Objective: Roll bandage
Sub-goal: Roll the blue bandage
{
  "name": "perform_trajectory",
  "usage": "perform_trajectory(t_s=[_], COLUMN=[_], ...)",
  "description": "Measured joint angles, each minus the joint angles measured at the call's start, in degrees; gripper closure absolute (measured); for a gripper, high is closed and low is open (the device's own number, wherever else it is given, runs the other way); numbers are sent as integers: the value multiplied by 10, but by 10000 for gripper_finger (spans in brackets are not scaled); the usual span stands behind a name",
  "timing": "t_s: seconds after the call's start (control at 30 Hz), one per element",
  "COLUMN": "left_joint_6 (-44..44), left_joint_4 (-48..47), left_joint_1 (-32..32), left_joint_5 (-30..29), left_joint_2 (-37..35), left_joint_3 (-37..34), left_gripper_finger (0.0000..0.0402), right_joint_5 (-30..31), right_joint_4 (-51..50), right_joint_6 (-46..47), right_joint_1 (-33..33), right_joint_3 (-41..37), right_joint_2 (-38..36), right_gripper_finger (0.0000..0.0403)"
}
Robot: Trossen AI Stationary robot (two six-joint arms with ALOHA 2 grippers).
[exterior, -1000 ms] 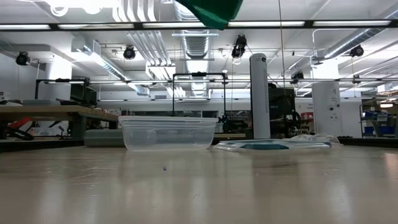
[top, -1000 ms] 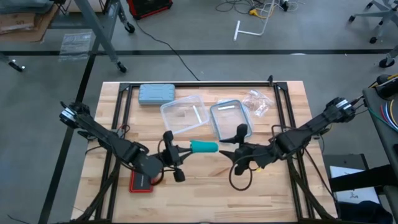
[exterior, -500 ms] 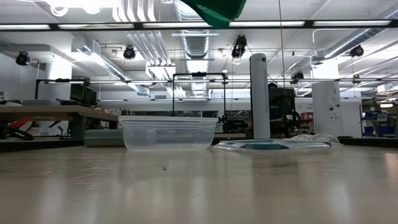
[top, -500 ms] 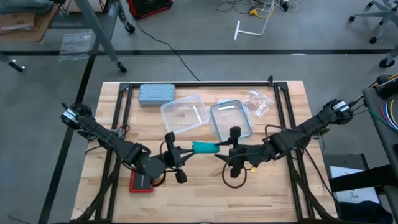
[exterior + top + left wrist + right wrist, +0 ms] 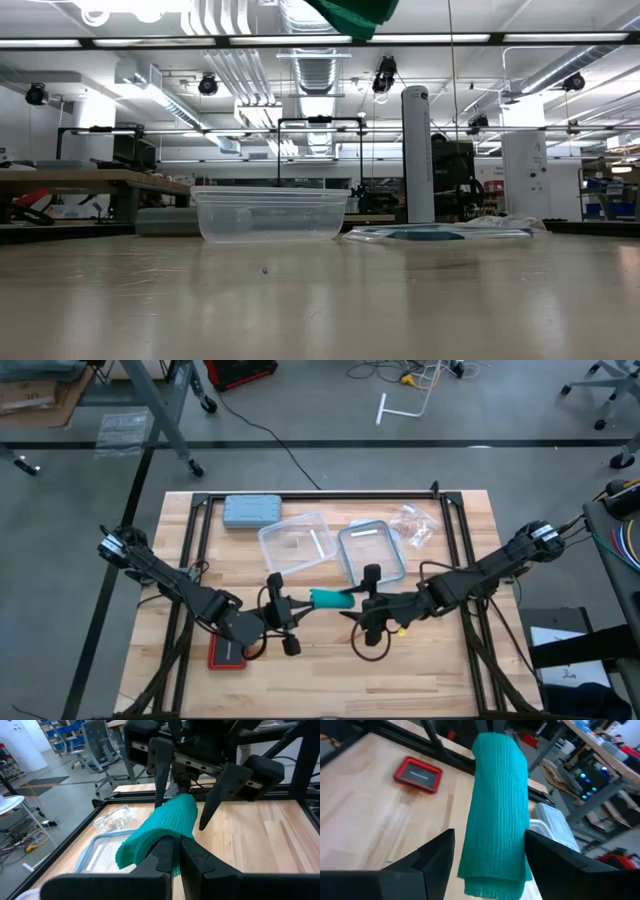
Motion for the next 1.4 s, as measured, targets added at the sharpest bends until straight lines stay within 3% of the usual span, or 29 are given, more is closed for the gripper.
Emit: perform_trajectory(t_s=[0.37,0.6,0.7,0.93,1.1,1.23,1.4], left_joint_6=[0,-26,-49,-92,-119,-182,-199], left_joint_4=[10,1,-5,-23,-86,-152,-190], left_joint_1=[-1,0,0,-2,-9,-13,-14], left_joint_5=[17,17,17,17,14,14,14], left_joint_2=[-1,-1,-2,-8,-33,-61,-78], left_joint_3=[0,0,0,0,0,0,0], left_gripper_finger=[398,395,374,263,195,182,209], right_joint_5=[-14,-12,-13,-14,-19,-16,-15], right_joint_4=[40,39,40,38,29,17,-14], right_joint_6=[-3,-2,-4,2,6,7,27], right_joint_1=[-11,-11,-11,-11,-11,-12,-14], right_joint_3=[0,0,0,0,0,0,0], right_joint_2=[39,37,37,36,35,33,33], right_gripper_finger=[216,321,349,350,349,349,348])
